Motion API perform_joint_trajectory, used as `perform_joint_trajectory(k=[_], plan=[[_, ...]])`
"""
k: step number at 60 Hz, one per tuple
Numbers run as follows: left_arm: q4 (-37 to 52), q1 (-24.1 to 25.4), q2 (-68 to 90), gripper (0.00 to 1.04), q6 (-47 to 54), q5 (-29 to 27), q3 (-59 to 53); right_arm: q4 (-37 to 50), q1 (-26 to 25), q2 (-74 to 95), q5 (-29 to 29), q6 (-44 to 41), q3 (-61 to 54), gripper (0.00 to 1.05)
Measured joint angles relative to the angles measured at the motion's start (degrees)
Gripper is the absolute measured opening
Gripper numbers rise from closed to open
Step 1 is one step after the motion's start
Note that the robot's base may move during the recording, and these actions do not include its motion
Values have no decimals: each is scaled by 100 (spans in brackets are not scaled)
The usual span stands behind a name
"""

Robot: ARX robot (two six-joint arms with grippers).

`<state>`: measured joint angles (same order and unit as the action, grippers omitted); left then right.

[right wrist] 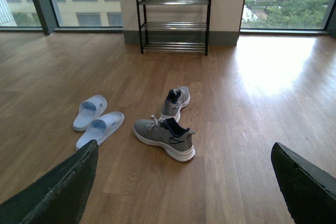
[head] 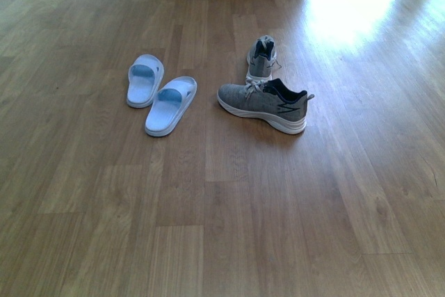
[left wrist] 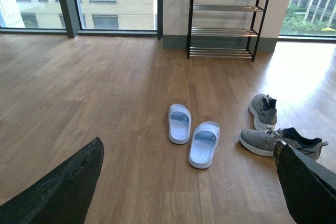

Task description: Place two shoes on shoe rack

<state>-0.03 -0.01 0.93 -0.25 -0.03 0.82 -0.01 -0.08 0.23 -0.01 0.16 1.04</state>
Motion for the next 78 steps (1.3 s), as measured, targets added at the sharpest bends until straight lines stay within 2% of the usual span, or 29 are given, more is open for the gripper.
perform_joint_trajectory(k=[78], plan=[[2,0,0,95,0,0,0,0,0,0,0,0,0,95]])
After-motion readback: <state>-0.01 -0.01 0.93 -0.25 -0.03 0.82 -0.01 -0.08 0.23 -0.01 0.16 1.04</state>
